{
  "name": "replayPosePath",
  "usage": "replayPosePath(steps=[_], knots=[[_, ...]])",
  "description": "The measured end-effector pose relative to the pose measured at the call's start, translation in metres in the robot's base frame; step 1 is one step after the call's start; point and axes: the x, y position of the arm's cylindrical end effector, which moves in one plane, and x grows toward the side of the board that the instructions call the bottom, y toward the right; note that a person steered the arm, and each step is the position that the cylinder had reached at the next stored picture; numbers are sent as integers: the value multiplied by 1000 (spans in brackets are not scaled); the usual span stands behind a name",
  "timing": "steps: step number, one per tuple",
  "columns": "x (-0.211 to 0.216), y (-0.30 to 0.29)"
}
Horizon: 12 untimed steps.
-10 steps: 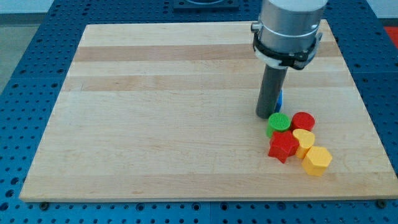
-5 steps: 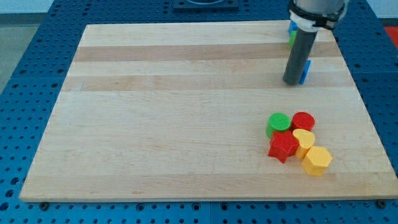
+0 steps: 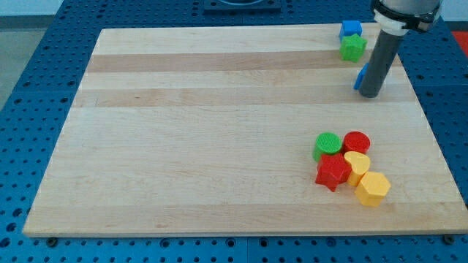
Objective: Slide the triangle below the green star
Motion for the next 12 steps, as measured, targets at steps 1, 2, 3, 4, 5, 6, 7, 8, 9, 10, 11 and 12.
replayPosePath(steps=[1, 2, 3, 4, 5, 6, 7, 8, 9, 10, 11, 12], knots=[[-6, 0], [-21, 1], [-28, 9], [-28, 20], [-28, 30], [-31, 35], [-36, 40], [-46, 40], [-47, 39], [-47, 38], [-47, 36], [-47, 34]])
